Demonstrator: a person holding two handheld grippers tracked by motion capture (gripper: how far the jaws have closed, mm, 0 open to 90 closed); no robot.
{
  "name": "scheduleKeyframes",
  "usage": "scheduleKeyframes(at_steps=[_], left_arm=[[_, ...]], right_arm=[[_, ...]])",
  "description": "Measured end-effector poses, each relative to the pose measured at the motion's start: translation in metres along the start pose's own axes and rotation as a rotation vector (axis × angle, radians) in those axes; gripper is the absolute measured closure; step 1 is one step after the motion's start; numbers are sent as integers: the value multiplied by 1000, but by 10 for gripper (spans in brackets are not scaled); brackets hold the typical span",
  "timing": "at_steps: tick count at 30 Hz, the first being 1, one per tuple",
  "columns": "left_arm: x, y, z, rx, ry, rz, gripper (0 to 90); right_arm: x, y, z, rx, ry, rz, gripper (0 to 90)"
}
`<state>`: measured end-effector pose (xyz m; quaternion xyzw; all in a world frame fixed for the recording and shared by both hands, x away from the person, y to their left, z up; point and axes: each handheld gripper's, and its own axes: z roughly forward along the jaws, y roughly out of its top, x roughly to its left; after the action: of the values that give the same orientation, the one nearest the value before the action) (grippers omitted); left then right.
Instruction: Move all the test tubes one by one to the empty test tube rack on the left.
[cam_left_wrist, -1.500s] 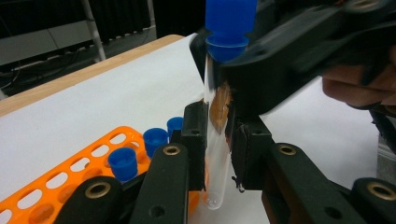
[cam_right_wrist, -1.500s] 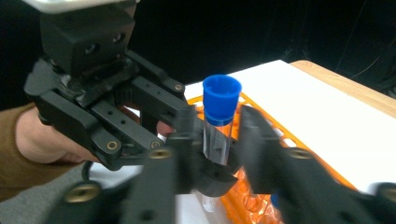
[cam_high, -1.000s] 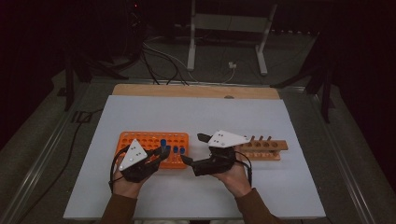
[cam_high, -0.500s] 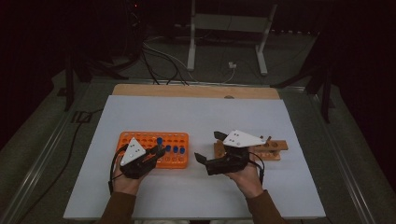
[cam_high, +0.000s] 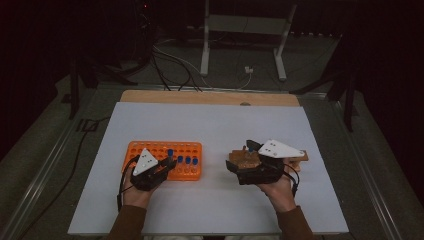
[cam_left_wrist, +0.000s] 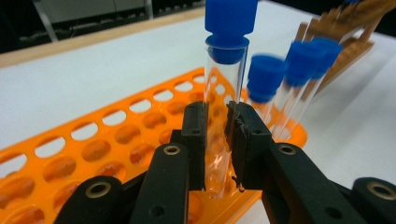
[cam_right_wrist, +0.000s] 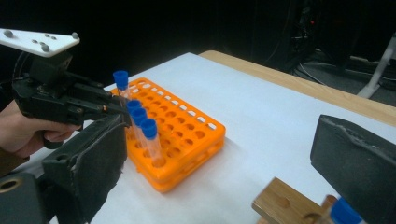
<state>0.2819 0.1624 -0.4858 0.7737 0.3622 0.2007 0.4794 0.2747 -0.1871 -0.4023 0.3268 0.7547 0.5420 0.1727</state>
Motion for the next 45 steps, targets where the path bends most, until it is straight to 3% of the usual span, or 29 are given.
scheduleKeyframes(at_steps=[3,13,28,33,38,45], left_arm=[[-1,-2,4,40,6,14,777],[-2,-6,6,107,16,15,783],[-4,-7,4,103,23,10,781],[-4,-7,2,99,7,13,719],[-5,-3,-4,64,14,24,739],[-5,-5,-1,103,16,24,782]], right_arm=[[-3,-2,-3,-2,-3,3,39],[-6,-3,-9,-8,-10,-3,47],[-21,-6,-19,-8,-77,7,50],[-21,-7,-19,-7,-76,9,50],[-21,-8,-18,-4,-74,8,50],[-23,-8,-19,-3,-85,8,50]])
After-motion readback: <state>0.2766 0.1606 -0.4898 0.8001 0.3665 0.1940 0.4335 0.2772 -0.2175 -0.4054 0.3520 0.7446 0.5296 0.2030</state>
